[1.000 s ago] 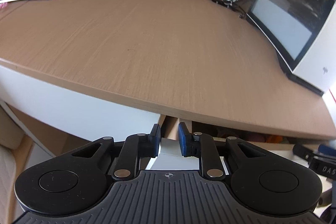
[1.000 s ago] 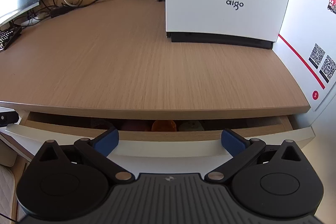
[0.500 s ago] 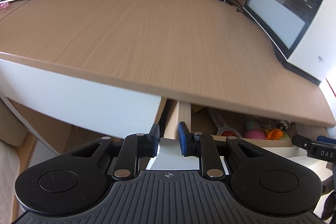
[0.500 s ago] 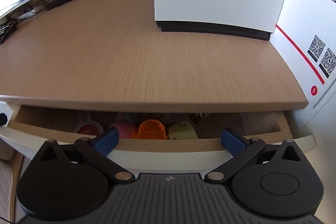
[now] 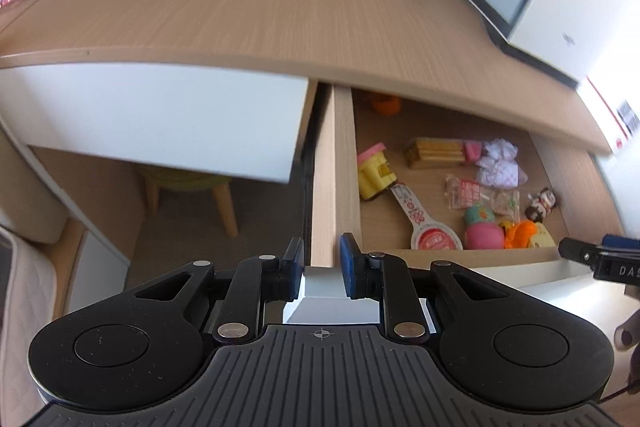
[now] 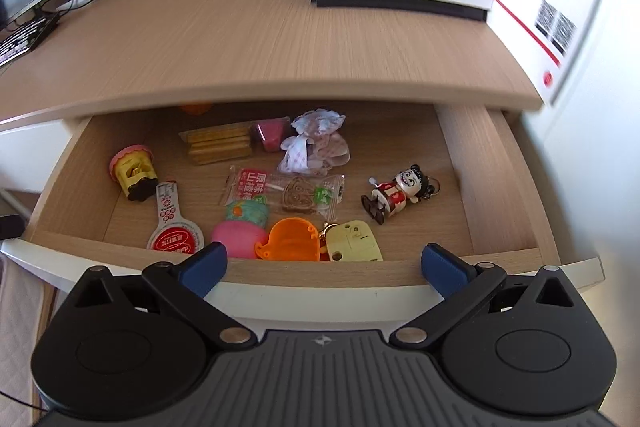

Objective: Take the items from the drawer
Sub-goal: 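Grasp the drawer front with the left tool and pull it open, then grasp the clear biscuit stick pack with the left tool and lift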

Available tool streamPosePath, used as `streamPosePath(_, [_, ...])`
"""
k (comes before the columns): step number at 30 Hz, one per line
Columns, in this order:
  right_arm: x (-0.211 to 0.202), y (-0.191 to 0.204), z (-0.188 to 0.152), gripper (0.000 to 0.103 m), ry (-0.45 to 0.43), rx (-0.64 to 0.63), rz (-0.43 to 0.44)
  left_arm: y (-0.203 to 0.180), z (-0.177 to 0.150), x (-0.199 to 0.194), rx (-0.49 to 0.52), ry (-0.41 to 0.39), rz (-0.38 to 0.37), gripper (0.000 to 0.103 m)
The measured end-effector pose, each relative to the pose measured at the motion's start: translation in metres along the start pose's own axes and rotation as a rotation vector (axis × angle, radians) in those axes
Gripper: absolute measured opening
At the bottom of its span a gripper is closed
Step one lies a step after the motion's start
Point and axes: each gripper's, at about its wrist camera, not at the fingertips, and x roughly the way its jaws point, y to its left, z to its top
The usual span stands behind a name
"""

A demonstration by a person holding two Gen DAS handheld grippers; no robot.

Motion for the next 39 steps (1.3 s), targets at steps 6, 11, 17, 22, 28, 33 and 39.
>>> streamPosePath(6, [-0.026, -0.004, -0.029, 0.103, 0.043, 0.007, 0.034, -0.014, -0.008, -0.033, 0.133, -0.053, -0.029, 0.02])
streamPosePath(11, [-0.04, -0.004, -0.046, 0.103, 0.069, 0.012, 0.042, -0.059, 0.011, -0.037, 0.425, -0.13, -0.138, 0.022])
streamPosePath(17, [-0.051, -0.009, -0.062, 0.103, 0.092, 0.007, 0.064, -0.108, 0.021, 0.006, 0.634, -0.105, -0.181, 0.024])
streamPosePath(22, [-0.053, -0.014, -0.064, 0.103, 0.097, -0.037, 0.113, -0.145, 0.018, 0.062, 0.887, 0.011, -0.194, 0.026])
streamPosePath(28, [-0.052, -0.011, -0.063, 0.103, 0.079, -0.071, 0.127, -0.169, 0.025, 0.108, 1.027, 0.063, -0.149, 0.026])
streamPosePath(33, [-0.059, -0.018, -0.058, 0.098, -0.005, -0.073, 0.135, -0.177, 0.031, 0.128, 1.065, 0.141, -0.198, 0.027])
streamPosePath(39, [-0.063, -0.031, -0.035, 0.098, -0.108, -0.073, 0.075, -0.174, 0.027, 0.151, 1.014, 0.241, -0.221, 0.036])
